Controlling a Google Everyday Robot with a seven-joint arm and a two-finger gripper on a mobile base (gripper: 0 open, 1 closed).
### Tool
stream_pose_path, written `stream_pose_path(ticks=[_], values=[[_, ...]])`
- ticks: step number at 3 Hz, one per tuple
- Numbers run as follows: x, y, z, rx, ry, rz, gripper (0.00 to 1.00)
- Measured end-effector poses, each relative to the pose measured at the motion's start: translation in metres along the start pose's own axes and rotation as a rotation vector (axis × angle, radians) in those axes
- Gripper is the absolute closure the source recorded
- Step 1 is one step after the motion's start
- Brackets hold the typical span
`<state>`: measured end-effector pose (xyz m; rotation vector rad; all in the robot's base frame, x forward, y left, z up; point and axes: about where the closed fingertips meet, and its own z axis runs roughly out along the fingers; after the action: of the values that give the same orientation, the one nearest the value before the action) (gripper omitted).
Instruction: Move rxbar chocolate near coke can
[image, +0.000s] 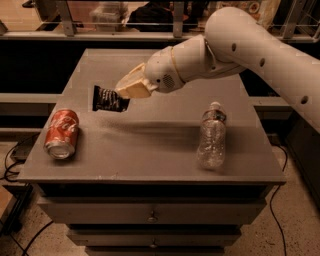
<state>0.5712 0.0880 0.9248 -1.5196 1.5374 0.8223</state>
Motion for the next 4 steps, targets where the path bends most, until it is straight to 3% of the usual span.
stream_pose_path(ticks=[1,2,3,4], values=[[0.006,0.016,0.033,-0.101,0.050,-0.001,0.98],[0.011,0.024,0.049,-0.148,0.090,0.003,0.75],[0.024,0.025,0.058,-0.158,0.163,0.013,0.53],[0.034,0.027,0.060,-0.153,0.187,0.014,0.21]])
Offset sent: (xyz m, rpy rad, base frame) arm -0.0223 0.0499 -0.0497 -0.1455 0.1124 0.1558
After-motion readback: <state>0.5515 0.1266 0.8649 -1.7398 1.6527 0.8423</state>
